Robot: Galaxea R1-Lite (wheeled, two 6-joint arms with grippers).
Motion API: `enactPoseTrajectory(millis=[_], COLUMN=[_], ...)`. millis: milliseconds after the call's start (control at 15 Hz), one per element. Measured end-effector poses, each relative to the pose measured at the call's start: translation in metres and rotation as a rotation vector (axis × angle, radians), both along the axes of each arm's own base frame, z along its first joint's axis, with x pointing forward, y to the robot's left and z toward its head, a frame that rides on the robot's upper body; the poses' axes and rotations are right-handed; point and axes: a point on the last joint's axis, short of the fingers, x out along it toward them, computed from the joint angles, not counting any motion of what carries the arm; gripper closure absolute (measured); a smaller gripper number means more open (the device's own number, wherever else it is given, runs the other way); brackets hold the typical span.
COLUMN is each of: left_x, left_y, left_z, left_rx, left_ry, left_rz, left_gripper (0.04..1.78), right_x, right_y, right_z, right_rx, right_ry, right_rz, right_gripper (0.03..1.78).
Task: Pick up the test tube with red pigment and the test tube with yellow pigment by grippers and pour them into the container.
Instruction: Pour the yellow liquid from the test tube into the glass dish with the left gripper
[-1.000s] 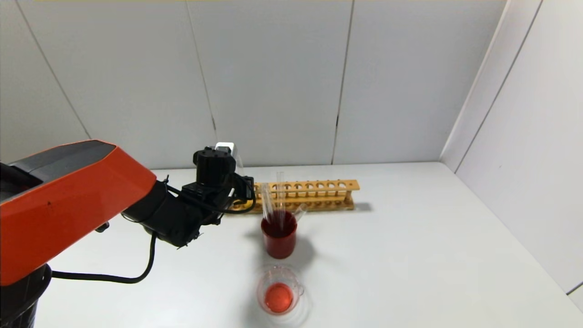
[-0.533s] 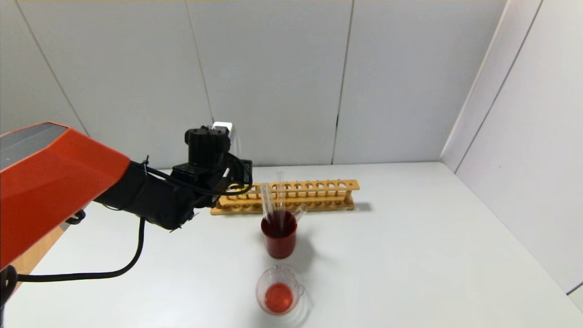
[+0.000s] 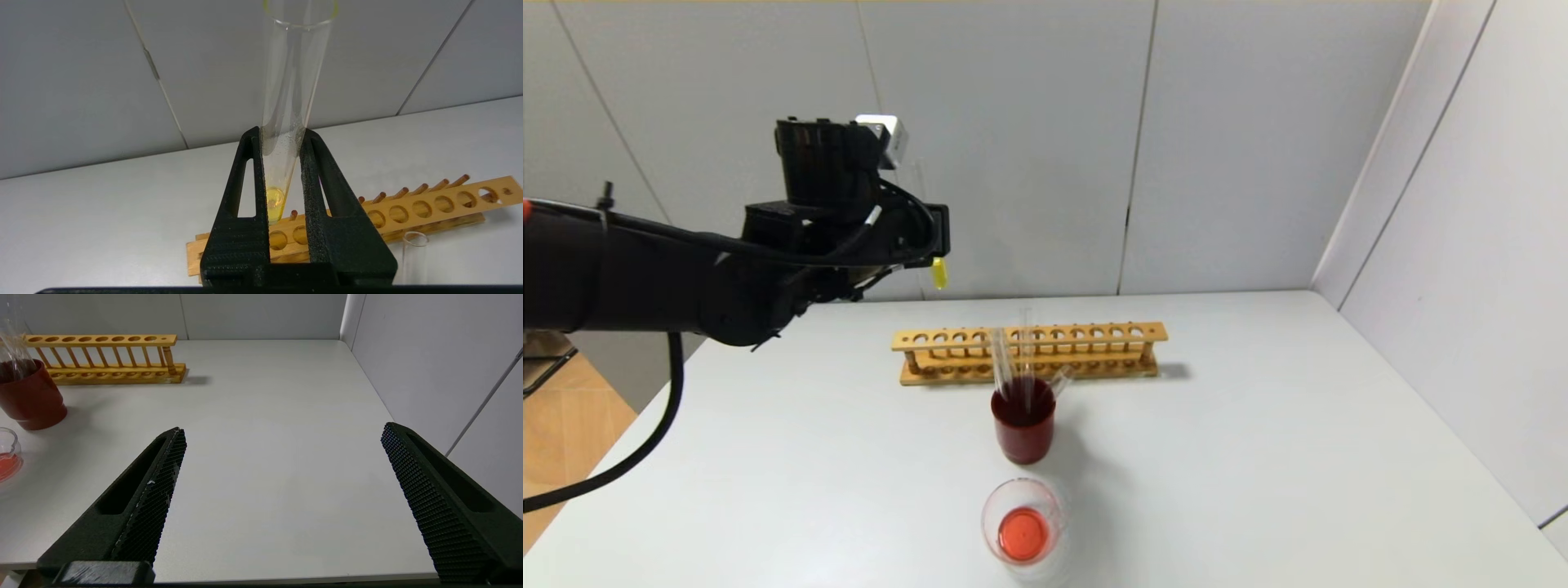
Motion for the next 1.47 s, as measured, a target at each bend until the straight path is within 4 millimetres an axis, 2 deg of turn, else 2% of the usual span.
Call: enactPoseTrajectory(millis=[133, 267, 467, 733, 933, 1467], left_x=[-0.02, -0.044, -0.087, -0.136, -0.166, -0.206], left_y=[0.005, 0.009, 0.007, 0.007, 0.008, 0.013], left_z=[0.019, 0.029, 0.026, 0.012, -0.007, -0.062], left_rx=[0.003, 0.018, 0.051, 0.107, 0.18, 0.328], left_ry=[-0.009, 0.005, 0.044, 0.067, 0.089, 0.205], left_rz=[0.006, 0.017, -0.002, -0.012, -0.046, -0.136], left_gripper=[1.52, 1.52, 1.52, 1.52, 1.52, 1.52], right_x=[0.0, 0.0, 0.0, 0.0, 0.0, 0.0], right_y=[0.0, 0.0, 0.0, 0.0, 0.0, 0.0], right_z=[0.0, 0.0, 0.0, 0.0, 0.0, 0.0], right_rx=[0.0, 0.0, 0.0, 0.0, 0.0, 0.0], right_ry=[0.0, 0.0, 0.0, 0.0, 0.0, 0.0], right_rz=[0.0, 0.0, 0.001, 0.0, 0.0, 0.0], right_gripper=[0.07, 0.07, 0.07, 0.07, 0.07, 0.07])
